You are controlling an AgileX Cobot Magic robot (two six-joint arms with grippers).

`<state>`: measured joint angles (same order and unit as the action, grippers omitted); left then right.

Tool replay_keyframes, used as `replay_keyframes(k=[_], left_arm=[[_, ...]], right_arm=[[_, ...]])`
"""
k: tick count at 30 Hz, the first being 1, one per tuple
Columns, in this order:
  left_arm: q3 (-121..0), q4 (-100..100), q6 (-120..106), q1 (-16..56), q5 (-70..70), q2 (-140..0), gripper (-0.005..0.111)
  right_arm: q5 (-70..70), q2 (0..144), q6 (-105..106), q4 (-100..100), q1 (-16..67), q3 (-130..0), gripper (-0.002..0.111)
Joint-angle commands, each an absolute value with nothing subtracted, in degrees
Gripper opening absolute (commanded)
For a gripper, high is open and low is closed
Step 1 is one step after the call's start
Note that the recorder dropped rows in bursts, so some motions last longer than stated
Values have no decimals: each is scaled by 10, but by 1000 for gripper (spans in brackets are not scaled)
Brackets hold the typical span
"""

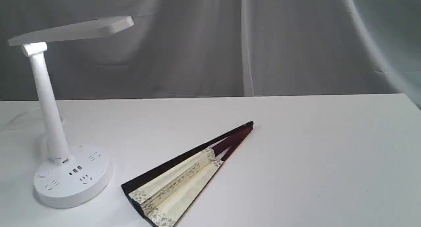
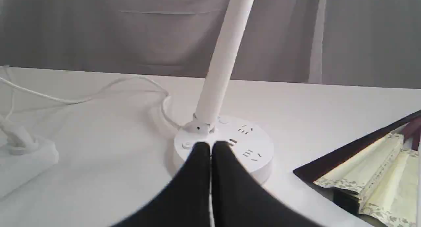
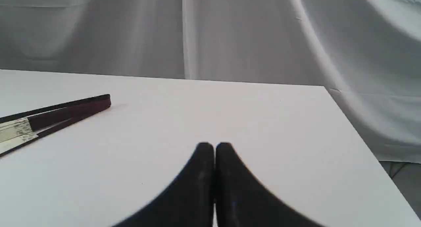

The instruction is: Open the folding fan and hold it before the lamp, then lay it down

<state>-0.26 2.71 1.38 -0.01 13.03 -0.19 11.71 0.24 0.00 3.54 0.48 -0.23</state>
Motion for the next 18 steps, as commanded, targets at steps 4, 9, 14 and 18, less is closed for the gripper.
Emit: replay_keyframes(k=[4,9,14,18], left_arm=[[0,41,19,3,118,0,0],[0,41,44,3,80,0,0],[-11,41,45,3,91,0,0],[-50,39,45,3,118,0,0]], right_arm=[[75,0,0,34,6,0,0],[37,0,0,34,6,0,0],[15,0,-9,29,6,0,0],[-5,0,-18,0,6,0,0]])
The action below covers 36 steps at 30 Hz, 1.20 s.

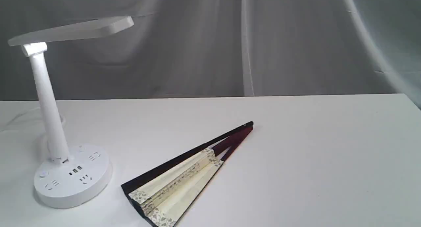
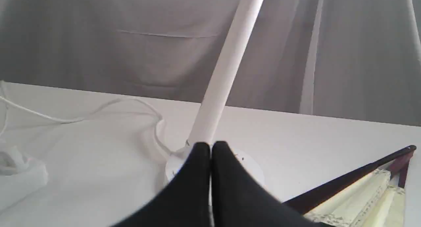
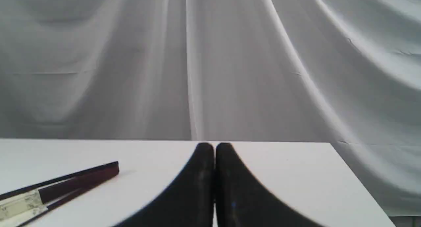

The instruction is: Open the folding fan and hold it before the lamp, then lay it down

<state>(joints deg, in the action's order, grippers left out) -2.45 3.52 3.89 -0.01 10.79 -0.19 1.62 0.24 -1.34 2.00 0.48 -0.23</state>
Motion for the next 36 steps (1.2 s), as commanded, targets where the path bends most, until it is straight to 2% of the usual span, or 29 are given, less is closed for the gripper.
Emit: replay_keyframes(k=[1,10,17,26,36], left_arm=[[-61,39,45,3,126,0,0],[-179,39,45,3,244,0,0],[-262,53,45,3,347,0,0],[-291,56,89,3,365,-1,0],[-329,69,90,3,412,-133,0]], right_arm=[[-8,0,-18,-13,6,0,0],[14,0,-18,-87,6,-13,0],[142,0,-18,-86,6,-110,0],[245,0,-14,-80,6,-193,0],[248,70,-14,-161,6,-195,0]])
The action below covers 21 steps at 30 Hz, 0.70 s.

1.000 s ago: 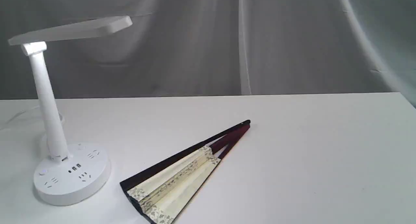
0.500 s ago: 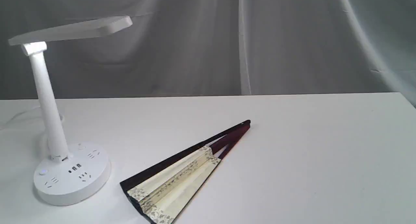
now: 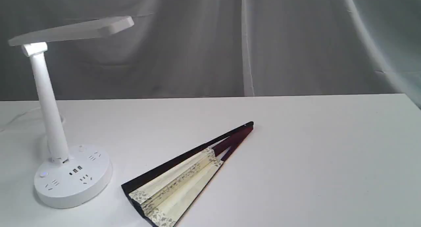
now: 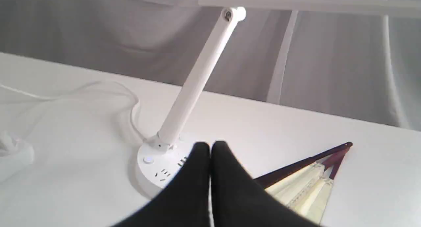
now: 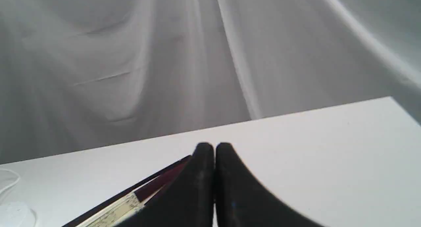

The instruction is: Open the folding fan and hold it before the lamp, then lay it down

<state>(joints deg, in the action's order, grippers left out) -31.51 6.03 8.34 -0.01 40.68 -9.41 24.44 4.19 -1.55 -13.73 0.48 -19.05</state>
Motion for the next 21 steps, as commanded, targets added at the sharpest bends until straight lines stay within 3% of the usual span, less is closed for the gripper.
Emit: replay_keyframes(k=[1,21], left_arm=[[-333,70,90,3,412,-147,0],[-343,173,-52,3,420,-380,0]], right_arm=[[248,82,-14,-161,6,-195,0],[303,415,51,-157,6,-334,0]])
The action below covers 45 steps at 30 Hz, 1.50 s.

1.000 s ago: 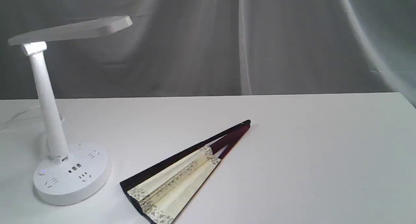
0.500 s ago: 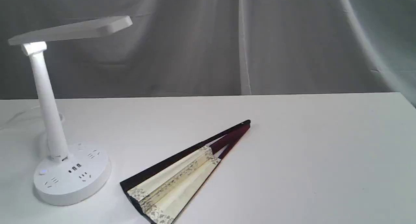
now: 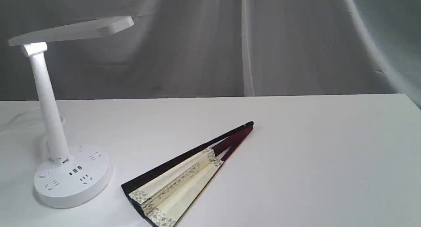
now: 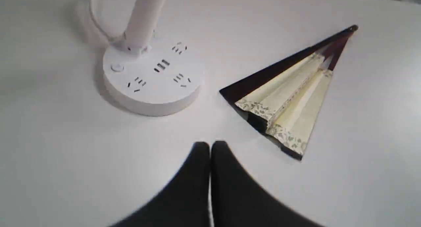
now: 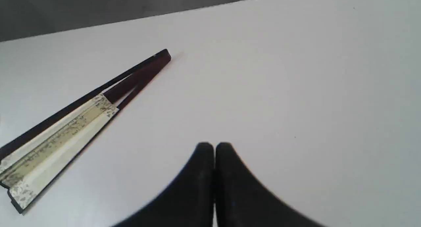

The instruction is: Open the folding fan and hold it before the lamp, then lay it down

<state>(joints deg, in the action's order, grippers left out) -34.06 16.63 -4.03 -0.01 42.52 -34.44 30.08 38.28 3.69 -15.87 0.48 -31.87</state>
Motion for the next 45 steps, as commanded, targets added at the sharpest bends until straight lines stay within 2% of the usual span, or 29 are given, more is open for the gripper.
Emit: replay_keyframes(k=[1,7,20,28,37,40,45], left_arm=[[-343,173,-51,3,418,-394,0],[-343,173,-52,3,418,-476,0],[-343,238,-110,3,398,-543,0],[-345,238,-121,3,409,-576,0],[-423,217,-123,5,453,-640,0],[-441,183,-90,40,454,-651,0],[-453,92,3,139,433,-682,0]], right_arm=[[304,427,61,-158,6,-339,0],[315,533,163,-215,6,-369,1],[401,770,355,-375,8,-527,31],[418,862,371,-371,60,-609,32],[468,967,342,-350,86,-720,32],[511,1006,340,-350,86,-765,32],[563,1065,339,-350,86,-831,32]])
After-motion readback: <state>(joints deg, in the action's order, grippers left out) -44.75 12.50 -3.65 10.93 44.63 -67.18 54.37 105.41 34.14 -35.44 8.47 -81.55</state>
